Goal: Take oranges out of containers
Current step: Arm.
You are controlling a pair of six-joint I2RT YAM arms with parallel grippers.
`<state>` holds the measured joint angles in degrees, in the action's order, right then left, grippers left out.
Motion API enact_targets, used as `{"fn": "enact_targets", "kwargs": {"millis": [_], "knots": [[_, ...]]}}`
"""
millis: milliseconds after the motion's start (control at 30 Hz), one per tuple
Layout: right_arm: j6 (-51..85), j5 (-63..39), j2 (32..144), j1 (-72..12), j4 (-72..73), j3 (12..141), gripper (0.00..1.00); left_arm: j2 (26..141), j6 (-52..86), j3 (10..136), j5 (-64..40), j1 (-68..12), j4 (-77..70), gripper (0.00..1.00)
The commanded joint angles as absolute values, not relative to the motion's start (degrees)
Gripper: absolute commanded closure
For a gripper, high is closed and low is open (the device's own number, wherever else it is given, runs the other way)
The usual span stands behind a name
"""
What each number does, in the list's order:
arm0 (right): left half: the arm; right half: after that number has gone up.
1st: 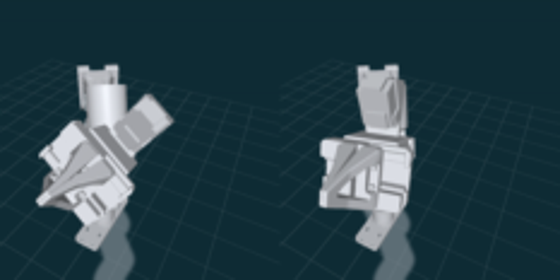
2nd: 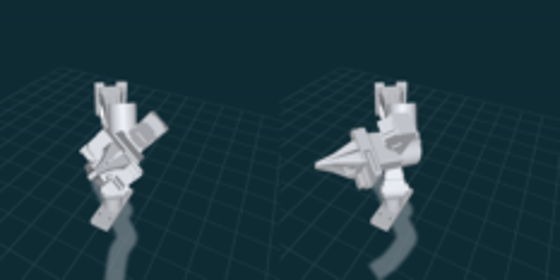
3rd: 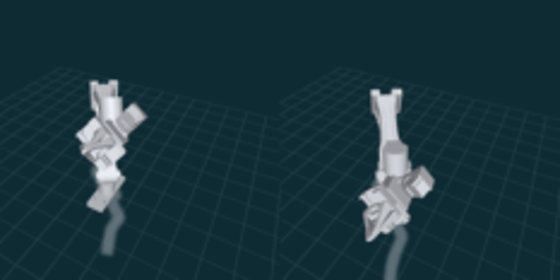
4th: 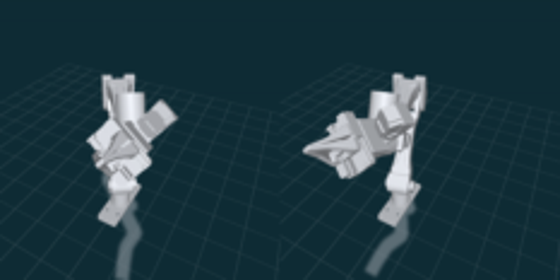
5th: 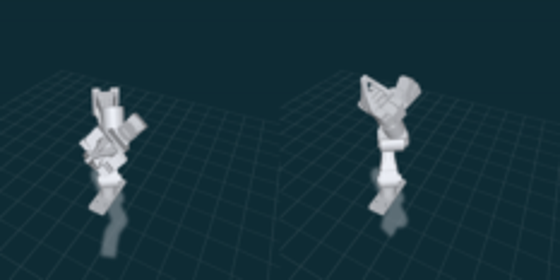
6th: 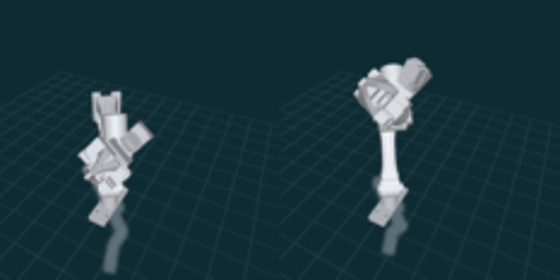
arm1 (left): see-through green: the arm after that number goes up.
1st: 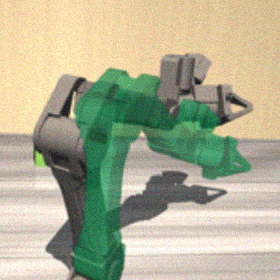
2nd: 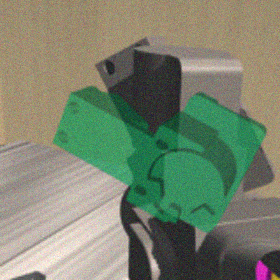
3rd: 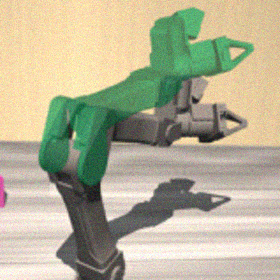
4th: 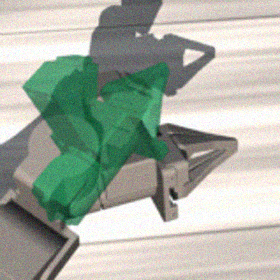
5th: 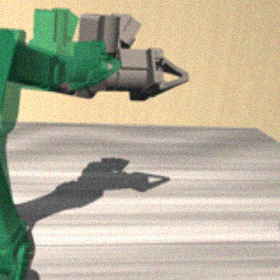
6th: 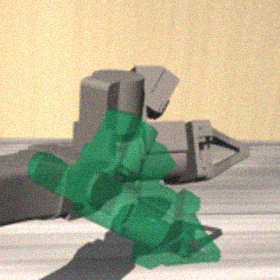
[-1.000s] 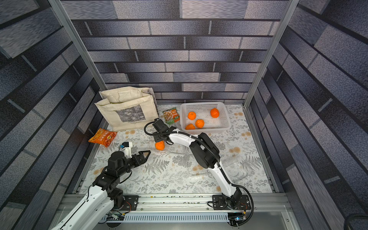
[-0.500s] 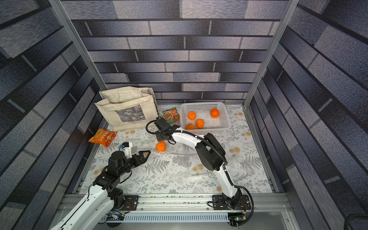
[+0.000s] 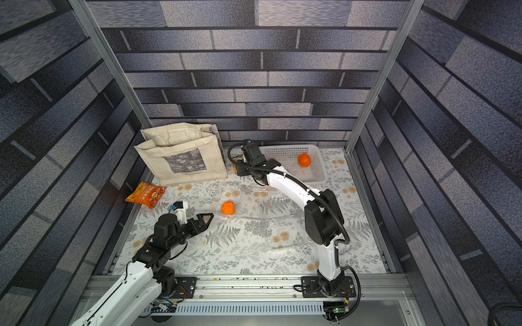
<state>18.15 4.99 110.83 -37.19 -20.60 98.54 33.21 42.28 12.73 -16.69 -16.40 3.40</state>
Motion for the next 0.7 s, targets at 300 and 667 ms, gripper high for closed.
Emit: {"fn": "enact_targets", "kwargs": {"millis": [300, 667], "knots": [[17.38, 12.14, 111.73, -22.98, -24.89, 97.73, 0.7, 35.67, 40.75, 13.98, -17.99, -16.12, 0.78, 0.0], [15.74, 15.2, 121.79, -20.06, -31.23, 107.42, 0.64, 35.79, 41.47, 13.04, -18.01, -16.2, -0.81, 0.0]]}}
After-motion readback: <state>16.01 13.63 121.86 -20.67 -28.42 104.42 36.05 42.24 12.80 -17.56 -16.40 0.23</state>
